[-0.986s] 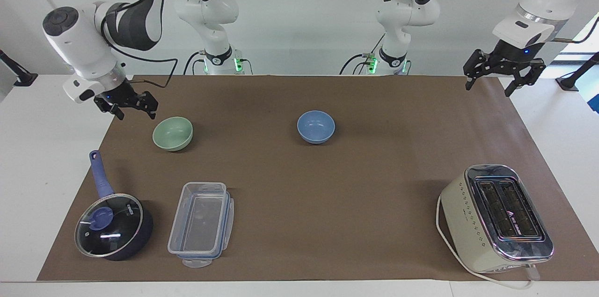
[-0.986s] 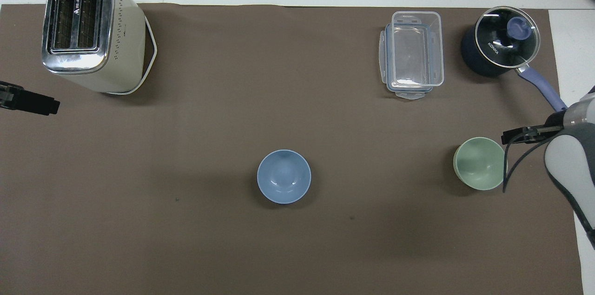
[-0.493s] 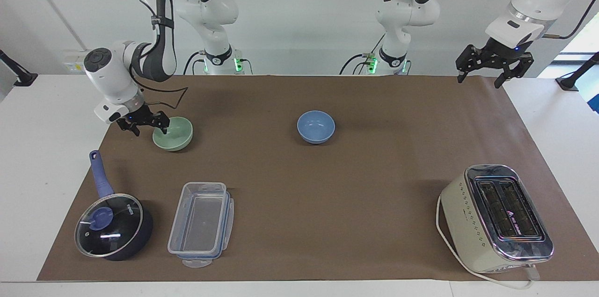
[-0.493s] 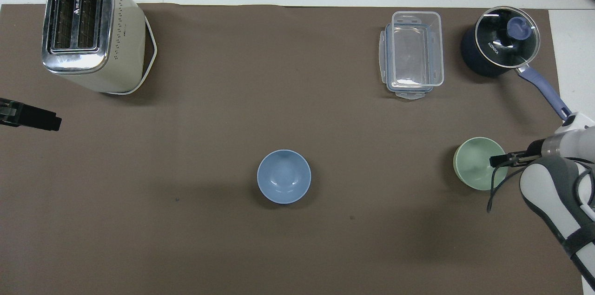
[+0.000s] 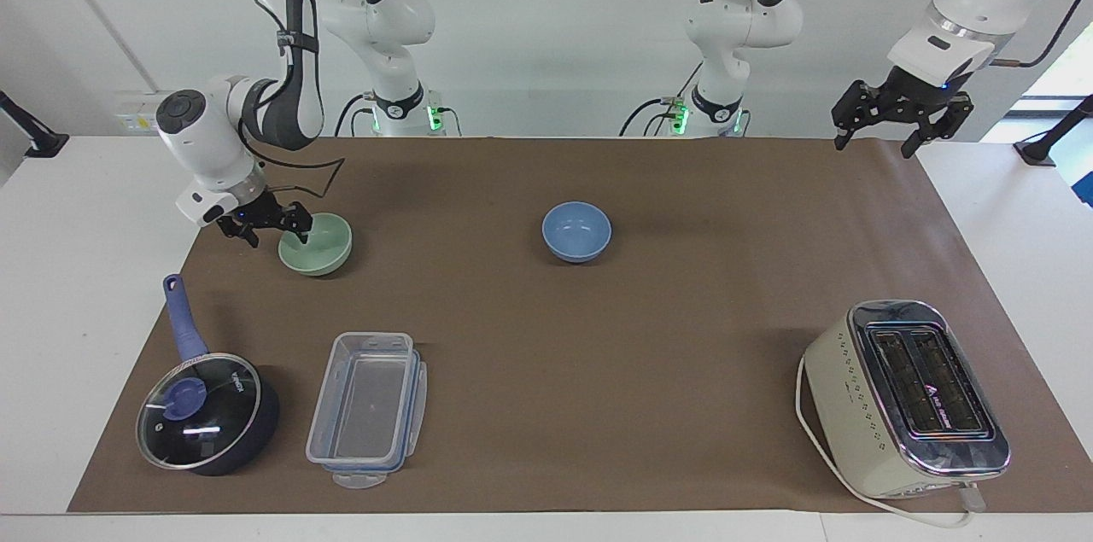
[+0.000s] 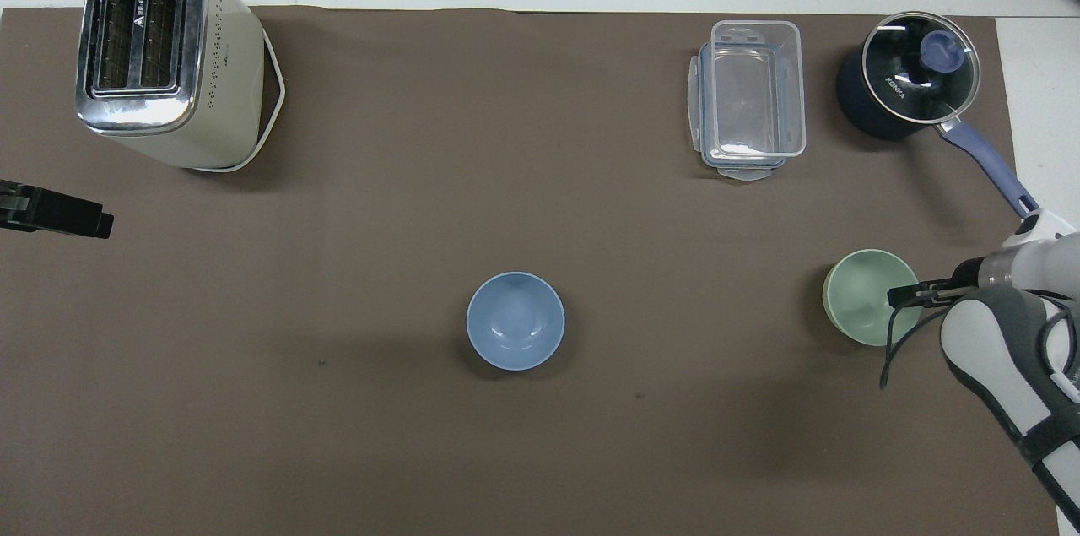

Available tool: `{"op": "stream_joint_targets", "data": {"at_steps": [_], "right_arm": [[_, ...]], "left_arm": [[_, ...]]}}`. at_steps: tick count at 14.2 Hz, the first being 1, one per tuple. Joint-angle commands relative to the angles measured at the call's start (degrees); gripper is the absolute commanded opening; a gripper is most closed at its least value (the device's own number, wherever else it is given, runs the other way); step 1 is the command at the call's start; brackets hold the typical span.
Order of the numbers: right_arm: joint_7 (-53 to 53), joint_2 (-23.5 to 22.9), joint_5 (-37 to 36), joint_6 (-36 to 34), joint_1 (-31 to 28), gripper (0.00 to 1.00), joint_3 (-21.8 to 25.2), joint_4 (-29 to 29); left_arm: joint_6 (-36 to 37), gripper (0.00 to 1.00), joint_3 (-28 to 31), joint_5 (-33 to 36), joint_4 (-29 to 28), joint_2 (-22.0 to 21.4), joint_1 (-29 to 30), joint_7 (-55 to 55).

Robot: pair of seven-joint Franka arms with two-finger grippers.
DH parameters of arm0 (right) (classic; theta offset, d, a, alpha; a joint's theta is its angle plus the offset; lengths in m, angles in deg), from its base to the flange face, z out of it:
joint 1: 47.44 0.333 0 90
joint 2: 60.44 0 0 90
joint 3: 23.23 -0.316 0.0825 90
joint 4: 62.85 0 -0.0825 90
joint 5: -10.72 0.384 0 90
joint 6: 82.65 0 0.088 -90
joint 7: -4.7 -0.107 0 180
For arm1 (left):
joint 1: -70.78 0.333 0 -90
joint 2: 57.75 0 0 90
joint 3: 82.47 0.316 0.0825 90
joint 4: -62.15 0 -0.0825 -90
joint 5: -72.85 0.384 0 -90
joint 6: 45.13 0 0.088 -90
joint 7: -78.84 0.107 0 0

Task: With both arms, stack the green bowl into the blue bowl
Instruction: 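Reach the right gripper to the green bowl rim and grasp it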

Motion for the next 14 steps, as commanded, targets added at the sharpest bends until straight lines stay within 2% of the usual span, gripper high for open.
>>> {"op": "stream_joint_targets", "data": {"at_steps": [1, 7, 11, 14], "right_arm": [[1.8, 0.9, 3.5, 0.4, -0.9, 0.0, -0.5, 1.1], [1.5, -0.2, 5.5, -0.6, -0.3, 0.0, -0.5, -1.1], [-0.2, 0.4, 5.6, -11.2, 0.8, 0.0, -1.0, -8.5], [-1.7, 0.7, 5.7, -16.6, 3.5, 0.0, -1.0, -13.8]], "left_arm": [[1.0, 1.0, -0.3, -1.0, -0.3, -0.7, 0.7, -0.3], [1.0, 1.0, -0.3, -1.0, -0.3, -0.8, 0.8, -0.3], [1.0, 1.0, -0.3, -1.0, -0.3, -0.7, 0.8, -0.3], [1.0, 1.0, -0.3, -1.0, -0.3, -0.8, 0.8, -0.3]]}}
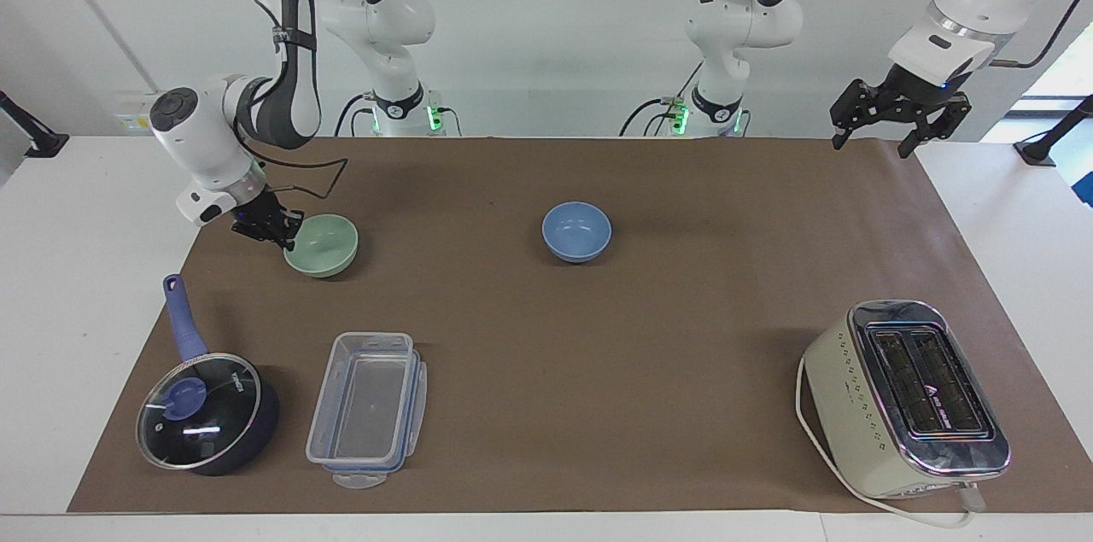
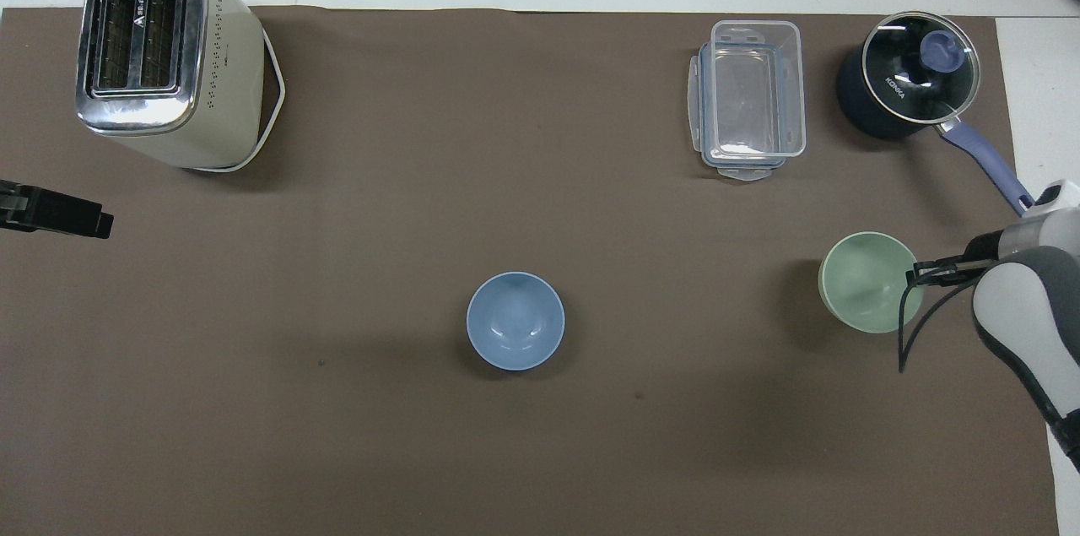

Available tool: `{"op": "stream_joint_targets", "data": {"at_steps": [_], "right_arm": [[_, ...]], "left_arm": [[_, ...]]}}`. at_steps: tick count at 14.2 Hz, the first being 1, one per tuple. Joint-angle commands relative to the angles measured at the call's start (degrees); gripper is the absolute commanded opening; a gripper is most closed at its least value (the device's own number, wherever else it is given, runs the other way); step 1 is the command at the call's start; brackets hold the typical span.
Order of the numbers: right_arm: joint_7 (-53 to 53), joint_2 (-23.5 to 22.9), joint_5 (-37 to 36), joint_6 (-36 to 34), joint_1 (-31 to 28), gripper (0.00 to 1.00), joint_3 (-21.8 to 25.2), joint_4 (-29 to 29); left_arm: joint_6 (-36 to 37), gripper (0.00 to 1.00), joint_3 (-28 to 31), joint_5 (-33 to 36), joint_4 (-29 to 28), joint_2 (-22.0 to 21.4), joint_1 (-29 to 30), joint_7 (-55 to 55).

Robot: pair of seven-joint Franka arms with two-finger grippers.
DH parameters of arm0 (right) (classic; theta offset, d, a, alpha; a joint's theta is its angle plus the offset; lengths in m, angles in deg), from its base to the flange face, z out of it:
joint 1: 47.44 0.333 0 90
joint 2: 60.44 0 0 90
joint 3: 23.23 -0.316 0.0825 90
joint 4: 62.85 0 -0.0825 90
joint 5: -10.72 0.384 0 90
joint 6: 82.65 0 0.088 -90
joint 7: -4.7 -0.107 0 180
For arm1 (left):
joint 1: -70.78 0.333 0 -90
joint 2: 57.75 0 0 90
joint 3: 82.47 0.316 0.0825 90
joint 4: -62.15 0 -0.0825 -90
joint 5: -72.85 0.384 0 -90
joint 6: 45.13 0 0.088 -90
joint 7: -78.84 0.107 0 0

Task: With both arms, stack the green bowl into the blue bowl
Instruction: 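Reach the right gripper to the green bowl rim and grasp it, then carry the green bowl with the right gripper over the blue bowl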

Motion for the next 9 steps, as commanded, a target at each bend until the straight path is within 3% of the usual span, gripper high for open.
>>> {"op": "stream_joint_targets", "data": {"at_steps": [1, 5, 9], "right_arm": [[-2.4, 0.2, 1.0, -6.1, 3.1, 0.0, -0.4, -5.2], [-14.6, 0.5, 2.9, -10.9, 11.2, 0.0, -1.2, -10.6], [-27.0, 0.4, 2.9, -11.1, 18.1, 0.0, -4.0, -11.9]], "left_arm": [[1.0, 1.0, -0.3, -0.9, -0.3, -0.7, 0.7, -0.3], [1.0, 1.0, -0.3, -0.9, -0.3, -0.7, 0.7, -0.3], [1.0, 1.0, -0.3, -0.9, -0.3, -0.7, 0.7, -0.3]]}}
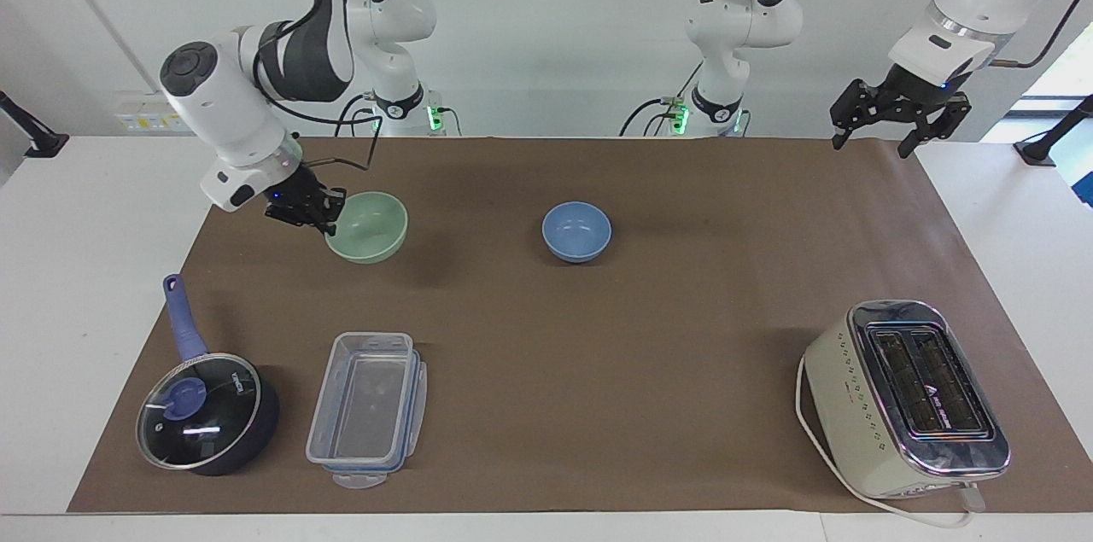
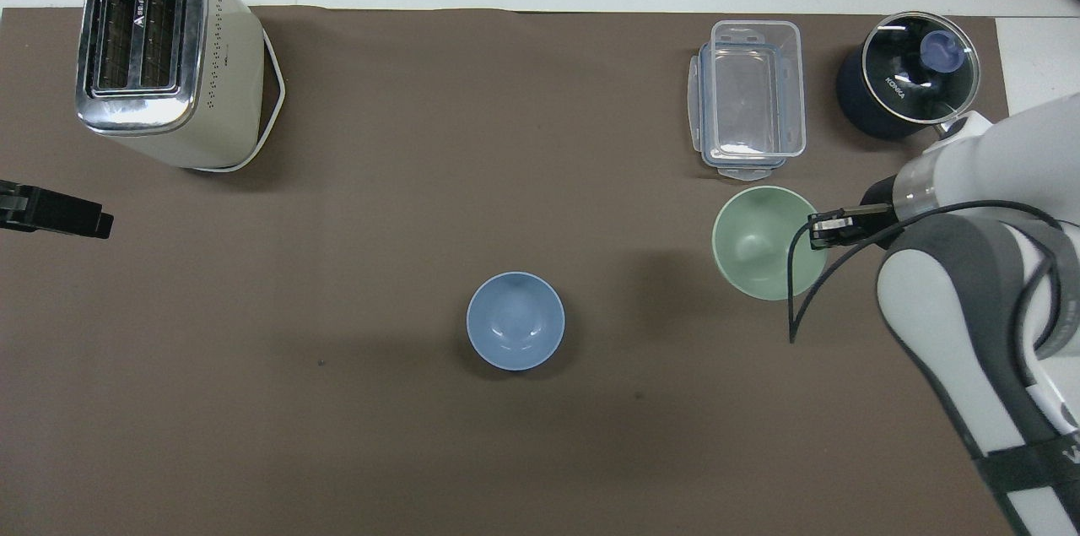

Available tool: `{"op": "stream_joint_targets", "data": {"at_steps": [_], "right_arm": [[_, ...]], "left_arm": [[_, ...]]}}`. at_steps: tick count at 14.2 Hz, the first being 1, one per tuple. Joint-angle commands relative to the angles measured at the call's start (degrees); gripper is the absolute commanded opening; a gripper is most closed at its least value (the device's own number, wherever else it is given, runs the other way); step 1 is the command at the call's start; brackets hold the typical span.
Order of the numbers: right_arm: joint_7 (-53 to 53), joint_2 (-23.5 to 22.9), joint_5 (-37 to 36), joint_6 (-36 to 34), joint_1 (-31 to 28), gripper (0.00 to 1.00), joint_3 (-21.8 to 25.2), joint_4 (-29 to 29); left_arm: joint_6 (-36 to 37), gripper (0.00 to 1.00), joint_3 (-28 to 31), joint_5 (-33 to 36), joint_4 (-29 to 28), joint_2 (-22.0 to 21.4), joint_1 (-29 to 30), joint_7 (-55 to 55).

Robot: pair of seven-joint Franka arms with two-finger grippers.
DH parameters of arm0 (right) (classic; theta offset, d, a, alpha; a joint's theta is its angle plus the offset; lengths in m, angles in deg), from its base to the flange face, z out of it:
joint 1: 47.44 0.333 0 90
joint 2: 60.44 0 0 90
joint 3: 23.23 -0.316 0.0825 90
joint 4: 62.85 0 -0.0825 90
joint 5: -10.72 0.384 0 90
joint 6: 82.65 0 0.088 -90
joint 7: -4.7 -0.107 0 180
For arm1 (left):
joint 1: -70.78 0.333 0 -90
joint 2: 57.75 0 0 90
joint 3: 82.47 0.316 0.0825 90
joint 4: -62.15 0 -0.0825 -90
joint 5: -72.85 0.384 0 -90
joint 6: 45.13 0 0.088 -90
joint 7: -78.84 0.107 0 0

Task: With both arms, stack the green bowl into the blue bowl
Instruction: 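Carry the green bowl with the right gripper over the blue bowl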

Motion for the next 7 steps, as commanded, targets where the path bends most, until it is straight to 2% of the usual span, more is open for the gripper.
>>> {"op": "stream_joint_targets", "data": {"at_steps": [1, 7], "right_arm": [[-7.8, 0.0, 0.9, -0.7, 4.0, 0.0, -1.2, -0.9], [-24.0, -2.1, 1.2, 4.0, 14.6, 0.0, -2.5, -2.0]], "left_arm": [[1.0, 1.0, -0.3, -0.9, -0.3, -0.7, 0.7, -0.3], [1.0, 1.0, -0.3, -0.9, -0.3, -0.7, 0.7, -0.3]]}}
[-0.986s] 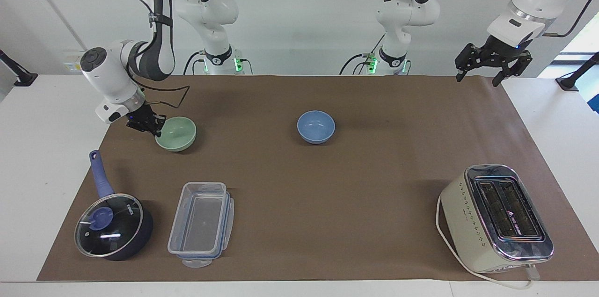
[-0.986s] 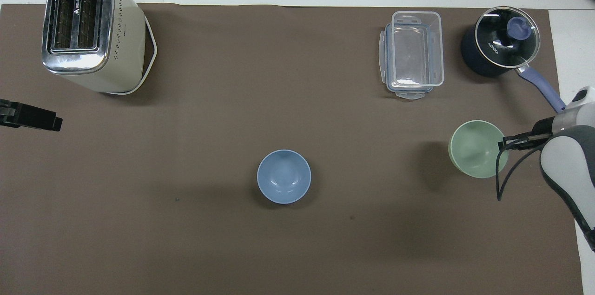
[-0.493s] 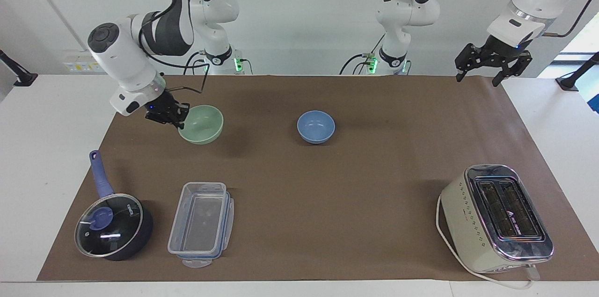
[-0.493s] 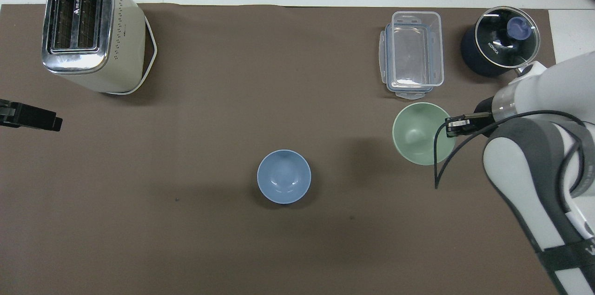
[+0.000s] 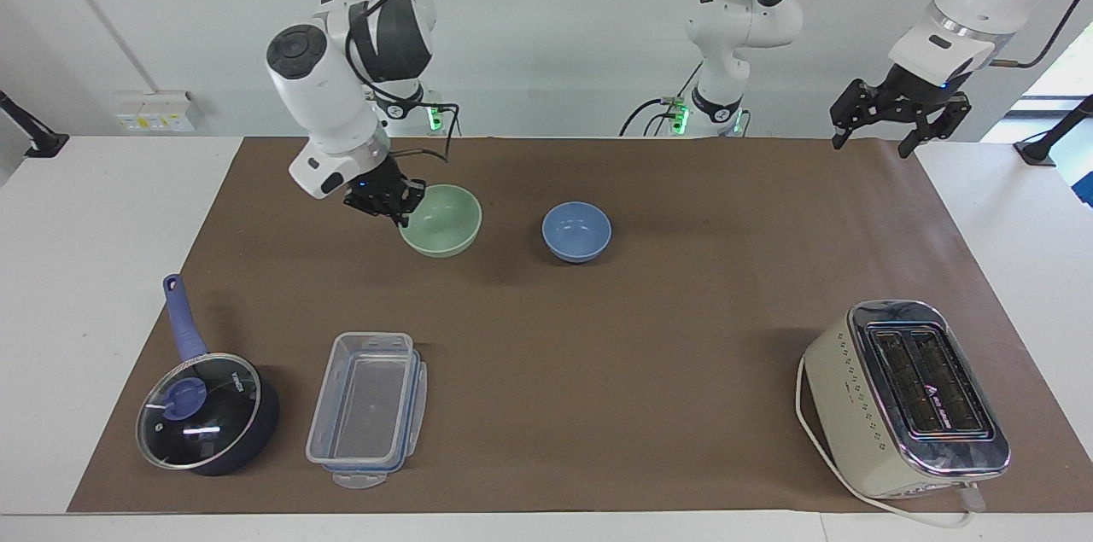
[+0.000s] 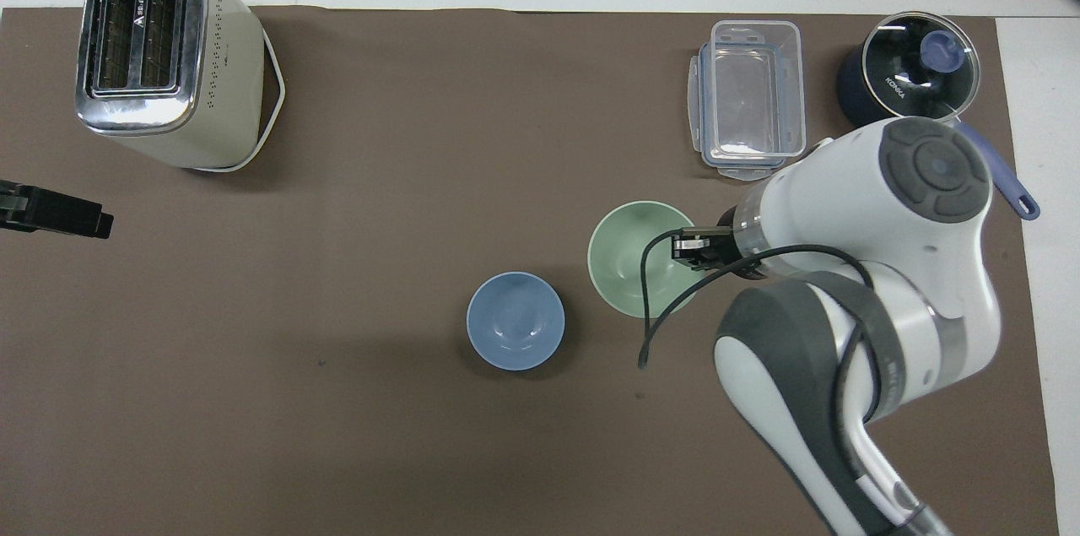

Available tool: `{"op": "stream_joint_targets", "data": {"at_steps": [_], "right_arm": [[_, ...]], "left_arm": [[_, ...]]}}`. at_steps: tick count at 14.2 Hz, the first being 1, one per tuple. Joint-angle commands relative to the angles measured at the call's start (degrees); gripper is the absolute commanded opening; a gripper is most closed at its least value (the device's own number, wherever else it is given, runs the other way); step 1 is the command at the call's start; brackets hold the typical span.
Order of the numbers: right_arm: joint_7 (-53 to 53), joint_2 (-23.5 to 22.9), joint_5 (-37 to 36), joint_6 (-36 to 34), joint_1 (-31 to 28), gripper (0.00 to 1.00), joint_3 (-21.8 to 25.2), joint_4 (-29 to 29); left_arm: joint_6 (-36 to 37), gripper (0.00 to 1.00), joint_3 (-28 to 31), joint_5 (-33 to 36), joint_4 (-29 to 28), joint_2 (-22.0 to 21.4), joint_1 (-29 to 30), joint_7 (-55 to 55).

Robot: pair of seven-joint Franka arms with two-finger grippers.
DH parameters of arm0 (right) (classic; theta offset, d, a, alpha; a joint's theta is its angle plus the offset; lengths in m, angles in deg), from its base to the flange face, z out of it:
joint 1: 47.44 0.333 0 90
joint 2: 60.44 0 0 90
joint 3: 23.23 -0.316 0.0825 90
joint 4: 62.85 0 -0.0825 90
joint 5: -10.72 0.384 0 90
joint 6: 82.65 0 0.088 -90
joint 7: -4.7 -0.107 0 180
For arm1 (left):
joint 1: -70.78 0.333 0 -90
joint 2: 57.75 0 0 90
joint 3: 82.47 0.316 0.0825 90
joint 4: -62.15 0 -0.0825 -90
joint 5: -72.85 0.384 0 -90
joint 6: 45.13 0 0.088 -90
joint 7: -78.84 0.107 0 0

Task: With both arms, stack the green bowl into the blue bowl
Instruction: 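Carry the green bowl with the right gripper over the blue bowl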

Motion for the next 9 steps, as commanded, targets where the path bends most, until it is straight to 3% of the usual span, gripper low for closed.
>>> {"op": "stream_joint_targets", "data": {"at_steps": [1, 9], "right_arm": [[-5.3, -2.1, 1.8, 2.4, 2.9, 0.0, 0.1, -1.0], [-13.5, -6.6, 3.8, 9.0, 10.9, 0.0, 0.0, -0.8]], "left_arm": [[1.0, 1.0, -0.3, -0.9, -0.3, -0.7, 0.7, -0.3], [1.0, 1.0, -0.3, -0.9, -0.3, -0.7, 0.7, -0.3]]}}
